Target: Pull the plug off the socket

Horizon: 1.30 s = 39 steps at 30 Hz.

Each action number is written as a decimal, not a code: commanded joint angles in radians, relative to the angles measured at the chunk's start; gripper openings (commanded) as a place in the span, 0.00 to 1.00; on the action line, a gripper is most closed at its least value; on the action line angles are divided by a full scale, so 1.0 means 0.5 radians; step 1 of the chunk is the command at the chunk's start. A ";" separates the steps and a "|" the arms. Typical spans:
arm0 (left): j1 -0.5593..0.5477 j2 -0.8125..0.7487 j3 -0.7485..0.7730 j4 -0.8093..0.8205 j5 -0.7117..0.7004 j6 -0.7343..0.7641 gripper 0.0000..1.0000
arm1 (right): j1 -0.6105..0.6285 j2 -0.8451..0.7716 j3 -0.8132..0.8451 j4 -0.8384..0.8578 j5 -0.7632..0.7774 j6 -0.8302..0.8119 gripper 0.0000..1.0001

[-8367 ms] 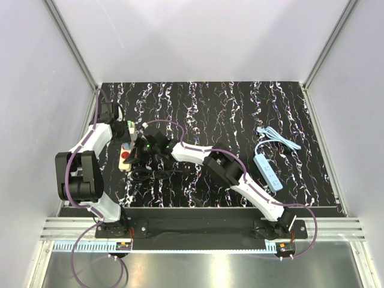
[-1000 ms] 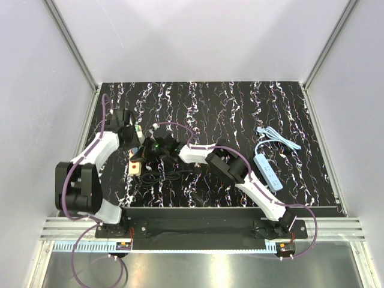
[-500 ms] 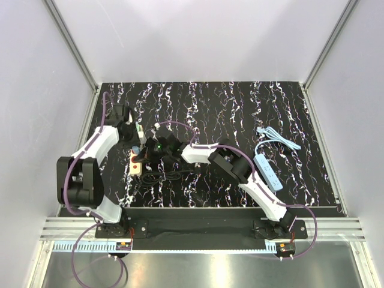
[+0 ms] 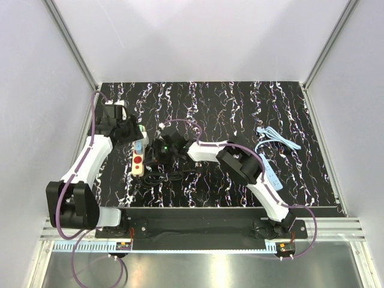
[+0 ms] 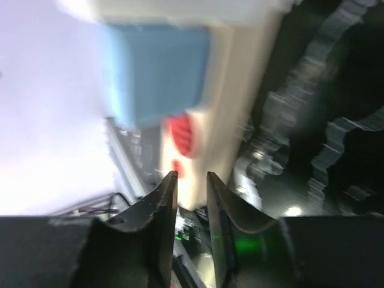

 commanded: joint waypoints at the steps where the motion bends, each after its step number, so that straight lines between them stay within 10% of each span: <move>1: 0.026 -0.065 0.028 0.047 0.083 0.013 0.61 | -0.023 -0.097 -0.189 -0.293 0.090 -0.144 0.36; 11: 0.176 -0.467 -0.380 0.016 -0.040 -0.110 0.48 | -0.045 -0.502 0.047 -1.299 0.716 -0.592 0.99; 21: 0.329 -0.437 -0.684 0.369 0.246 -0.552 0.36 | -0.112 -0.389 0.461 -1.455 0.229 -0.662 1.00; 27: 0.351 -0.189 -0.595 0.388 0.322 -0.451 0.50 | -0.085 -0.095 1.003 -1.926 0.494 -0.576 1.00; 39: 0.422 0.057 -0.574 0.397 0.491 -0.269 0.13 | -0.021 0.424 1.992 -2.195 0.584 -0.451 0.86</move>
